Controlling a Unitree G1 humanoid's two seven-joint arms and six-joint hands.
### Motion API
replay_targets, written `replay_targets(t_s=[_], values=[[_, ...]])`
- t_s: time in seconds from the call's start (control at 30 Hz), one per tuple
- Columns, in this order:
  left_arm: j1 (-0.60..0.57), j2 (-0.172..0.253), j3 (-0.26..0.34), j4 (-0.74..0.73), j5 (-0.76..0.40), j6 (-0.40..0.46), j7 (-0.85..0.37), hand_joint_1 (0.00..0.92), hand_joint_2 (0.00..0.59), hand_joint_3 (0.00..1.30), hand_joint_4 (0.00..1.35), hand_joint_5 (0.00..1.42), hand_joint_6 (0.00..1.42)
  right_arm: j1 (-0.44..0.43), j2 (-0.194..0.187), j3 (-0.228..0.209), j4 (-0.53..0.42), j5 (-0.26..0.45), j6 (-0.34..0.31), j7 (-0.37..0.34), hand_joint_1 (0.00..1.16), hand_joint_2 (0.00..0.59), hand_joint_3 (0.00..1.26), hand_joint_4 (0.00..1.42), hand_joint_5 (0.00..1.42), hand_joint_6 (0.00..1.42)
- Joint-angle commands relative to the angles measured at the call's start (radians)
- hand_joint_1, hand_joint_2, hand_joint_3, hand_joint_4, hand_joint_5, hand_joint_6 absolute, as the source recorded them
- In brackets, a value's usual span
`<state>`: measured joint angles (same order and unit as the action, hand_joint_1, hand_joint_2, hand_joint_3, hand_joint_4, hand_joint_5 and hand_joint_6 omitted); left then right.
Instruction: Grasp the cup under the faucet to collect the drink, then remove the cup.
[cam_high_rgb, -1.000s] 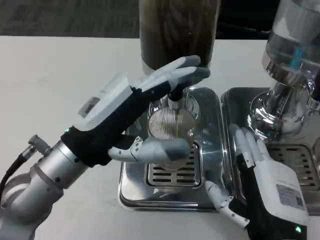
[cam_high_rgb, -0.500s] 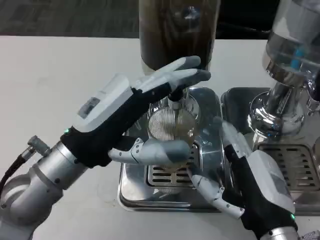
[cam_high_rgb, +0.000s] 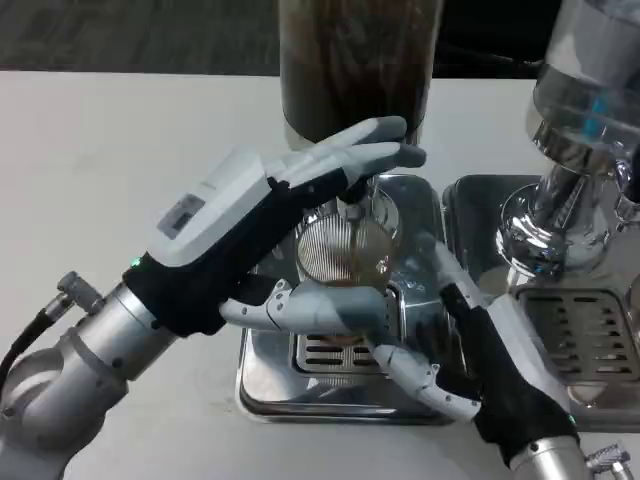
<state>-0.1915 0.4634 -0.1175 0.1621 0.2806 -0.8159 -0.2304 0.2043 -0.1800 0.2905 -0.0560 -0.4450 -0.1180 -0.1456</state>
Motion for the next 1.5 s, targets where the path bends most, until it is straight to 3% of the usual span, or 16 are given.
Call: replay_targets(t_s=[0.03,0.2,0.47,1.17,1.5], values=[[0.017,0.014,-0.031,-0.025,0.024,-0.028,-0.022,0.000,0.103,0.23,0.08,0.30,0.25,-0.033,0.012,-0.016,0.039,0.034,-0.036,0.013,0.48,0.270,0.00,0.00,0.00,0.00],[0.017,0.014,-0.030,-0.031,0.021,-0.023,-0.020,0.000,0.103,0.23,0.08,0.30,0.25,-0.069,0.025,-0.020,0.096,0.072,-0.078,0.020,0.51,0.253,0.00,0.00,0.00,0.00],[0.019,0.014,-0.029,-0.034,0.019,-0.017,-0.019,0.000,0.103,0.24,0.08,0.30,0.24,-0.106,0.031,-0.012,0.145,0.076,-0.119,0.022,0.55,0.251,0.00,0.00,0.00,0.00],[0.025,0.007,-0.030,-0.041,0.018,-0.005,-0.015,0.000,0.108,0.25,0.08,0.30,0.24,-0.152,0.036,0.002,0.188,0.076,-0.106,0.064,0.55,0.235,0.00,0.00,0.00,0.00],[0.029,0.006,-0.029,-0.053,0.016,0.007,-0.011,0.000,0.109,0.25,0.08,0.30,0.24,-0.181,0.059,-0.001,0.219,0.076,-0.085,0.066,0.56,0.229,0.00,0.00,0.00,0.00]])
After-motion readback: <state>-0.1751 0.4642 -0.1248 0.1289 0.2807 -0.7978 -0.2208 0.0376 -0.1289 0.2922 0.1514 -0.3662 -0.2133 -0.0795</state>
